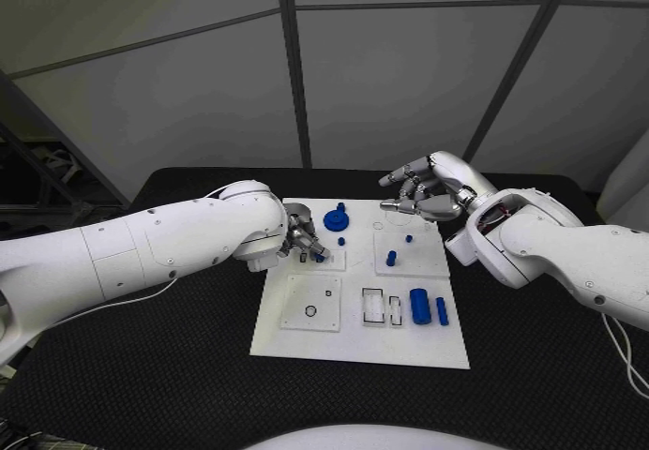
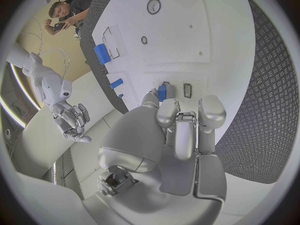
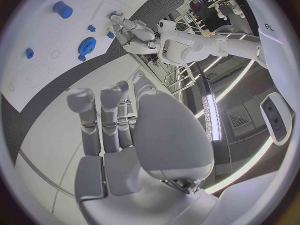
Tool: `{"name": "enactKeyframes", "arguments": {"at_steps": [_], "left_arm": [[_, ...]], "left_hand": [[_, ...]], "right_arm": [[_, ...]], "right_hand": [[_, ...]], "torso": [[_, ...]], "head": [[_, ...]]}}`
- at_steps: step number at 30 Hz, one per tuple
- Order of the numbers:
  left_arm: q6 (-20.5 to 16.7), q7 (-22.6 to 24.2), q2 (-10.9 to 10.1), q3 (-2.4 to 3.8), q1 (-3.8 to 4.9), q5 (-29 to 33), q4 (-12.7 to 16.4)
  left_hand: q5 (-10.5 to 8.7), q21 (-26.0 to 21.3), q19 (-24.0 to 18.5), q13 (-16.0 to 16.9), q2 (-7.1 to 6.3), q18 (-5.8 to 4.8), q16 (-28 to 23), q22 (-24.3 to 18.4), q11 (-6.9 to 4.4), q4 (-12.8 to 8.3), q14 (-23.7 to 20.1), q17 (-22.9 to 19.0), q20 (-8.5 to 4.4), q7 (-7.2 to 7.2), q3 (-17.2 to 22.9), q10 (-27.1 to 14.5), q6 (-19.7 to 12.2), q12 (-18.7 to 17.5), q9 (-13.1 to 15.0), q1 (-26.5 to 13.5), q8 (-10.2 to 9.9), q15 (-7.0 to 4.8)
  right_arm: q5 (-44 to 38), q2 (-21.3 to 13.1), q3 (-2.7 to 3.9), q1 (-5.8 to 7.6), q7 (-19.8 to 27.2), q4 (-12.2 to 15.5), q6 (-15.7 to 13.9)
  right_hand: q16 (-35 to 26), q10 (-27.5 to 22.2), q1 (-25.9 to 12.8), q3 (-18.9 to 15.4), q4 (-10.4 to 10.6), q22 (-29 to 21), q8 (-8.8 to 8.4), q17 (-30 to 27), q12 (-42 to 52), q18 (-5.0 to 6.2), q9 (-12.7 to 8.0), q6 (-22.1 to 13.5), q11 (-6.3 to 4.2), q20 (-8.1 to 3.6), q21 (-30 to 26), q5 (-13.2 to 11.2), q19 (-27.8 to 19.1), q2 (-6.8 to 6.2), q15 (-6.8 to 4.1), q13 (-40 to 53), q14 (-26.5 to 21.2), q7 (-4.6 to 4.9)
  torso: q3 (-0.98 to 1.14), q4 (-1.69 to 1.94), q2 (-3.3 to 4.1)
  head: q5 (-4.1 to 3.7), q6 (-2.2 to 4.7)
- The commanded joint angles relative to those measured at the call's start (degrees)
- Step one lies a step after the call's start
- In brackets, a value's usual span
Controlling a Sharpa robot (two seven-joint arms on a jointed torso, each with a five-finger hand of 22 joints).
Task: Assemble the parts on the task board
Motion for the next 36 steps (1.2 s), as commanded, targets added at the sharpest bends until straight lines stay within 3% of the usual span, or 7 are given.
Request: {"name": "enactKeyframes", "arguments": {"at_steps": [1,17,21,36], "left_arm": [[1.2,-0.7,0.1,0.01,-0.07,-2.6,0.1],[1.6,-1.0,0.0,0.01,-0.35,-3.2,0.3],[1.7,-1.2,-0.1,0.01,-0.35,-3.2,0.3],[1.9,-1.3,-0.4,0.02,-0.36,-3.2,0.5]], "left_hand": [[0.34,-0.1,-0.2,3.2,-0.21,-0.37,0.2,0.0,-0.88,-6.4,5.2,11.5,-0.07,-0.65,6.7,1.6,0.6,1.2,10.8,-0.7,0.2,-0.41],[0.44,-0.1,-0.2,3.5,-0.40,-0.40,0.4,0.2,-0.88,-6.8,5.2,11.7,-0.12,-0.66,7.3,1.8,0.6,1.5,11.6,-1.1,0.1,-0.46],[1.45,0.0,-0.1,3.8,-0.73,-0.43,0.5,0.4,-0.88,-7.3,5.3,11.8,-0.17,-0.66,8.3,1.9,0.7,1.6,12.5,-1.7,0.0,-0.49],[1.98,0.1,0.0,4.2,-1.16,-0.46,0.8,0.7,-0.89,-7.9,5.4,12.2,-0.23,-0.69,9.6,2.1,0.9,2.0,13.7,-2.6,-0.2,-0.56]], "right_arm": [[-0.3,0.1,0.03,0.12,0.4,0.0,0.4],[-0.3,0.1,0.03,0.11,0.5,-0.1,0.5],[-0.3,0.2,0.03,0.11,0.5,-0.1,0.6],[-0.3,0.4,0.03,0.11,0.4,-0.2,0.7]], "right_hand": [[-0.2,-0.3,-0.2,-0.2,0.2,-0.1,-0.18,0.0,-0.2,0.29,-0.1,0.4,0.10,0.02,-0.4,0.2,0.3,-0.14,-0.07,-0.1,0.1,-0.04],[-0.3,-0.3,-0.4,-0.2,0.3,-0.2,-0.17,-0.1,-0.2,0.32,-0.1,0.4,0.09,0.03,-0.6,0.2,0.2,-0.14,-0.07,-0.1,0.2,-0.05],[-0.3,-0.3,-0.4,-0.2,0.3,-0.2,-0.17,-0.1,-0.2,0.32,-0.1,0.4,0.09,0.03,-0.6,0.2,0.2,-0.14,-0.07,-0.1,0.2,-0.05],[-0.4,-0.3,-0.4,-0.2,0.4,-0.2,-0.17,-0.1,-0.1,0.32,-0.1,0.4,0.09,0.03,-0.6,0.2,0.3,-0.11,-0.07,-0.2,0.2,-0.05]], "torso": [[-0.02,-0.01,-0.01],[0.01,-0.04,-0.02],[0.01,-0.07,0.01],[0.01,-0.04,0.00]], "head": [[0.05,-0.09],[0.12,-0.40],[0.17,-0.42],[0.11,-0.56]]}}
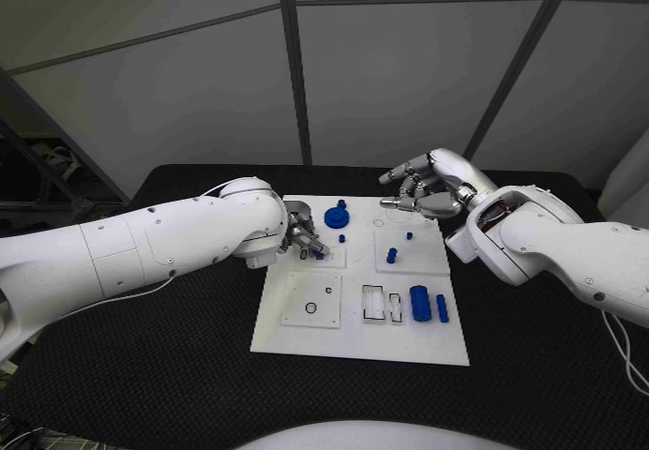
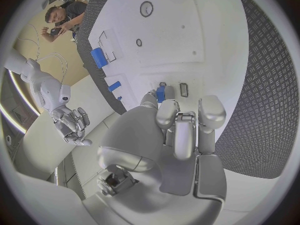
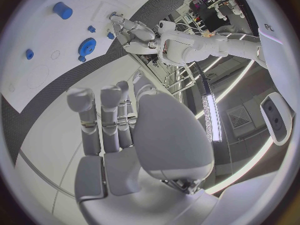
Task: Assemble the parts on the task board
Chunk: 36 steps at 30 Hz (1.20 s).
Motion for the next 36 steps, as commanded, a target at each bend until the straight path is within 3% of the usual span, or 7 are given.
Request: {"name": "enactKeyframes", "arguments": {"at_steps": [1,25,27,32,36], "left_arm": [[1.2,-1.1,-0.1,-0.13,-0.17,-0.7,0.1],[2.4,-1.3,-0.1,-0.13,-0.16,-0.7,0.5],[2.4,-1.3,0.0,-0.13,-0.16,-0.7,0.4],[2.6,-1.4,0.3,-0.13,-0.16,-0.7,0.1],[3.0,-1.7,0.6,-0.13,-0.15,-0.7,-0.3]], "left_hand": [[0.30,0.1,0.0,4.3,-0.03,-0.47,0.3,0.1,-0.89,-8.7,5.3,12.2,-0.25,-0.68,9.3,2.1,1.0,0.3,4.4,-0.5,-0.2,-0.48],[1.63,0.0,0.0,4.6,-0.84,-0.48,0.4,0.3,-0.86,-9.7,5.3,12.3,-0.28,-0.66,11.8,2.2,1.3,0.0,6.0,-2.2,-0.8,-0.48],[1.59,0.0,0.0,4.7,-1.41,-0.48,0.4,0.5,-0.85,-10.3,5.3,12.3,-0.27,-0.65,13.8,2.3,1.6,-0.2,6.9,-3.6,-1.4,-0.48],[-0.67,-0.1,0.0,4.8,-1.70,-0.47,0.4,0.6,-0.88,-9.9,5.3,12.3,-0.27,-0.76,14.6,2.4,2.0,-0.6,7.6,-5.5,-1.8,-0.51],[-2.55,-0.1,0.1,4.9,-2.15,-0.48,0.4,0.7,-0.97,-8.4,5.3,12.2,-0.29,-0.94,14.3,2.6,2.5,-0.8,8.2,-8.0,-2.1,-0.55]], "right_arm": [[-0.2,0.1,0.04,0.11,0.4,0.0,0.3],[-0.2,0.2,0.04,0.11,0.5,-0.1,0.5],[-0.2,0.2,0.04,0.11,0.5,-0.1,0.5],[-0.2,0.3,0.04,0.11,0.5,-0.1,0.5],[-0.2,0.3,0.04,0.11,0.4,-0.1,0.6]], "right_hand": [[-0.2,-0.3,-0.4,-0.1,0.2,-0.1,-0.17,-0.1,-0.1,0.32,-0.1,0.4,0.09,0.03,-0.2,0.2,0.3,-0.11,-0.07,-0.1,0.2,-0.05],[-0.3,-0.3,-0.5,-0.1,0.2,-0.2,-0.18,-0.2,-0.1,0.35,-0.1,0.4,0.09,0.03,-0.4,0.2,0.2,-0.13,-0.07,-0.1,0.2,-0.05],[-0.4,-0.3,-0.5,-0.1,0.3,-0.3,-0.19,-0.2,-0.1,0.36,-0.1,0.4,0.10,0.03,-0.4,0.2,0.2,-0.13,-0.07,-0.1,0.2,-0.05],[-0.5,-0.3,-0.5,-0.1,0.3,-0.3,-0.19,-0.3,-0.1,0.37,-0.1,0.4,0.10,0.03,-0.5,0.2,0.2,-0.14,-0.07,-0.1,0.1,-0.04],[-0.5,-0.3,-0.6,-0.1,0.3,-0.4,-0.20,-0.3,-0.1,0.38,-0.1,0.4,0.10,0.03,-0.5,0.2,0.2,-0.14,-0.07,-0.1,0.1,-0.04]], "torso": [[0.01,0.01,0.02],[0.03,0.00,0.00],[0.02,0.02,0.00],[0.03,-0.01,0.03],[0.04,-0.02,0.04]], "head": [[-0.07,-0.02],[0.00,-0.26],[0.00,-0.28],[-0.02,-0.34],[-0.02,-0.45]]}}
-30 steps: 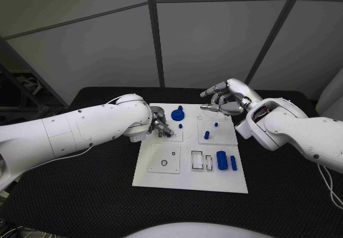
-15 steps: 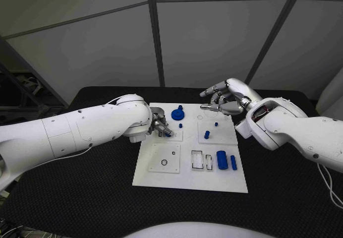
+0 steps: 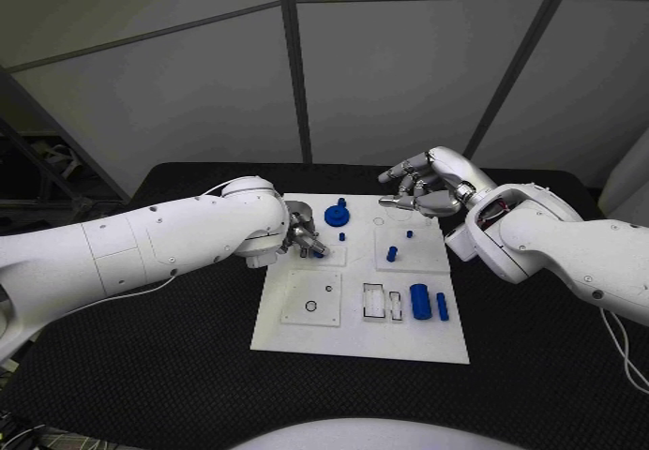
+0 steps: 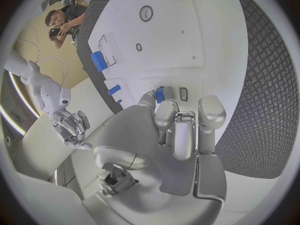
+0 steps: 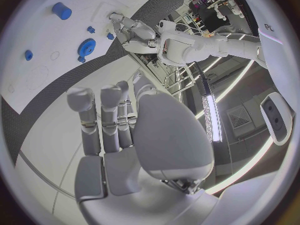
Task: Assemble the parts on the task board
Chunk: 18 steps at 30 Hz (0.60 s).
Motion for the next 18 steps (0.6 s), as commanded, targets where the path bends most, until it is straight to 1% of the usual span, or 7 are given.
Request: {"name": "enactKeyframes", "arguments": {"at_steps": [1,5,6,7,9,14,18], "left_arm": [[1.6,-1.1,0.2,-0.08,-0.06,-0.4,-0.2],[2.1,-1.5,0.6,-0.08,-0.06,-0.4,-0.7],[2.1,-1.5,0.6,-0.08,-0.06,-0.4,-0.8],[2.2,-1.6,0.7,-0.08,-0.06,-0.4,-1.0],[2.3,-1.6,0.8,-0.08,-0.06,-0.4,-1.2],[2.5,-1.6,0.9,-0.08,-0.06,-0.4,-1.5],[2.7,-1.7,1.1,-0.08,-0.06,-0.4,-1.6]], "left_hand": [[-0.82,-0.1,0.1,3.9,-0.35,-0.48,0.1,0.1,-0.98,-5.5,5.3,12.2,-0.30,-0.88,6.1,2.6,1.2,-0.3,0.1,-1.4,-0.4,-0.33],[-1.23,-0.1,0.3,4.1,-1.06,-0.50,0.2,0.3,-1.15,-3.7,5.3,12.3,-0.39,-1.11,5.5,2.7,1.7,-0.3,0.7,-3.4,-0.8,-0.46],[-1.71,-0.1,0.3,4.1,-1.13,-0.51,0.2,0.4,-1.19,-3.4,5.3,12.3,-0.41,-1.16,5.5,2.7,1.8,-0.4,0.8,-3.7,-0.9,-0.49],[-3.30,-0.1,0.3,4.2,-1.22,-0.52,0.2,0.4,-1.26,-2.9,5.3,12.3,-0.43,-1.25,5.3,2.7,2.0,-0.4,1.0,-4.0,-1.0,-0.51],[-4.36,-0.1,0.4,4.2,-1.28,-0.52,0.2,0.5,-1.28,-2.4,5.3,12.4,-0.48,-1.28,5.2,2.8,2.2,-0.4,1.2,-4.2,-1.1,-0.56],[-4.82,-0.1,0.5,4.4,-1.27,-0.55,0.3,0.6,-1.30,-1.6,5.4,12.5,-0.52,-1.30,4.9,2.9,2.5,-0.3,1.5,-4.7,-1.3,-0.58],[-5.05,0.0,0.7,4.5,-1.44,-0.60,0.4,0.9,-1.34,-0.3,5.4,12.6,-0.54,-1.36,4.5,3.0,2.9,-0.3,1.9,-5.4,-1.5,-0.61]], "right_arm": [[-0.1,0.0,0.04,0.11,0.4,0.1,0.4],[-0.1,0.0,0.04,0.11,0.4,0.1,0.4],[-0.1,0.0,0.04,0.11,0.4,0.1,0.5],[-0.1,0.0,0.04,0.11,0.4,0.1,0.5],[-0.1,0.0,0.04,0.11,0.4,0.1,0.5],[-0.1,0.0,0.04,0.11,0.3,0.0,0.6],[-0.1,0.1,0.04,0.11,0.3,0.0,0.7]], "right_hand": [[-0.3,-0.3,-0.6,-0.1,0.4,-0.1,-0.20,-0.1,-0.1,0.39,-0.1,0.4,0.11,0.03,-0.3,0.2,0.2,-0.14,-0.06,-0.1,0.1,-0.04],[-0.3,-0.3,-0.6,-0.1,0.4,-0.1,-0.20,-0.1,-0.1,0.39,-0.1,0.4,0.11,0.03,-0.3,0.2,0.2,-0.14,-0.06,-0.1,0.1,-0.04],[-0.3,-0.3,-0.6,-0.1,0.4,-0.1,-0.20,-0.1,-0.1,0.39,-0.1,0.4,0.11,0.03,-0.3,0.2,0.2,-0.14,-0.06,-0.1,0.1,-0.04],[-0.3,-0.3,-0.6,-0.1,0.4,-0.1,-0.20,-0.1,-0.1,0.39,-0.1,0.4,0.11,0.03,-0.3,0.2,0.2,-0.14,-0.06,-0.1,0.1,-0.04],[-0.3,-0.3,-0.6,-0.1,0.4,-0.1,-0.20,-0.1,-0.1,0.39,-0.1,0.4,0.11,0.03,-0.3,0.2,0.2,-0.14,-0.06,-0.1,0.1,-0.04],[-0.3,-0.3,-0.6,-0.1,0.4,-0.2,-0.20,-0.1,-0.1,0.39,-0.1,0.4,0.11,0.03,-0.3,0.2,0.2,-0.14,-0.06,-0.1,0.1,-0.04],[-0.4,-0.3,-0.7,-0.1,0.4,-0.2,-0.21,-0.1,-0.1,0.40,-0.1,0.4,0.11,0.04,-0.4,0.2,0.2,-0.16,-0.06,-0.2,0.2,-0.03]], "torso": [[0.03,-0.05,0.04],[0.01,-0.03,0.01],[0.01,-0.02,0.01],[0.02,-0.01,0.01],[0.02,-0.01,0.00],[0.02,-0.02,0.01],[0.00,-0.01,0.01]], "head": [[-0.03,-0.08],[-0.08,-0.13],[-0.08,-0.15],[-0.08,-0.18],[-0.10,-0.21],[-0.14,-0.24],[-0.19,-0.24]]}}
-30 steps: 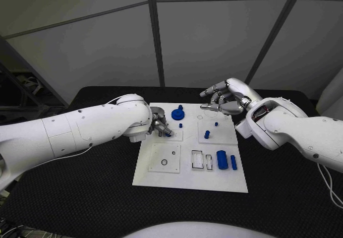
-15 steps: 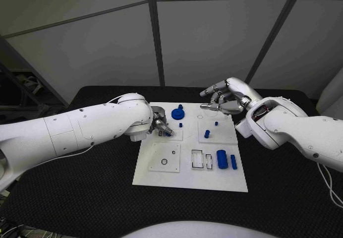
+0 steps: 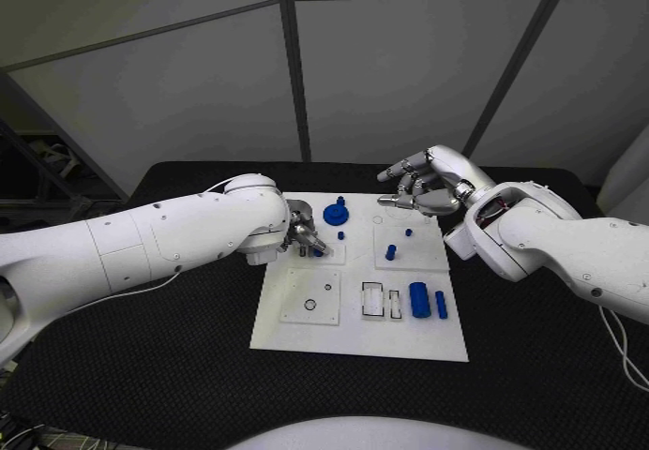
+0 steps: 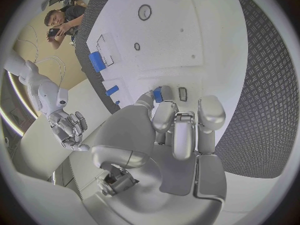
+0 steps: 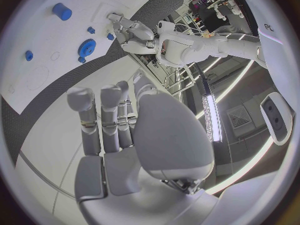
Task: Assemble the parts on the task board
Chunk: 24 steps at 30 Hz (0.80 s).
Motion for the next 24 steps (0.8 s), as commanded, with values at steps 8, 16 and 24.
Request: {"name": "enactKeyframes", "arguments": {"at_steps": [8,16,24], "left_arm": [[1.3,-1.1,0.3,-0.12,-0.12,-0.4,-0.6],[1.1,-1.2,0.4,-0.12,-0.12,-0.4,-0.8],[0.9,-1.2,0.5,-0.12,-0.12,-0.4,-1.1]], "left_hand": [[-1.96,0.1,0.6,4.7,-0.71,-0.69,0.4,0.6,-0.41,5.2,5.5,12.6,-0.11,-0.04,-2.1,1.9,1.4,-0.8,1.1,-2.8,-1.0,-0.32],[-5.49,0.1,0.8,4.7,-1.33,-0.71,0.4,0.9,-0.40,8.6,5.5,12.6,-0.10,-0.05,-3.6,2.1,2.1,-1.2,2.0,-2.9,-1.6,-0.31],[-6.57,0.1,1.0,4.8,-1.98,-0.76,0.5,1.3,-0.38,10.9,5.5,12.7,-0.09,-0.02,-5.0,2.2,2.6,-1.3,2.6,-2.9,-1.9,-0.30]], "right_arm": [[-0.1,0.1,0.04,0.11,0.3,0.0,0.5],[-0.1,0.1,0.03,0.11,0.3,0.0,0.6],[-0.1,0.1,0.03,0.11,0.3,-0.1,0.7]], "right_hand": [[-0.5,-0.3,-0.6,0.0,0.4,-0.1,-0.21,-0.1,-0.1,0.40,-0.1,0.4,0.13,0.04,-0.3,0.2,0.2,0.05,-0.05,-0.1,0.2,-0.03],[-0.7,-0.3,-0.7,-0.1,0.5,-0.2,-0.21,-0.1,-0.1,0.41,-0.1,0.4,0.13,0.05,-0.4,0.2,0.2,0.02,-0.04,-0.2,0.2,-0.02],[-0.8,-0.3,-1.0,-0.2,0.6,-0.3,-0.21,-0.2,-0.1,0.43,-0.1,0.4,0.15,0.06,-0.6,0.2,0.2,-0.04,-0.03,-0.3,0.2,-0.02]], "torso": [[0.00,0.04,0.01],[-0.02,0.06,0.00],[-0.02,0.03,0.00]], "head": [[-0.08,-0.03],[-0.11,-0.07],[-0.13,-0.12]]}}
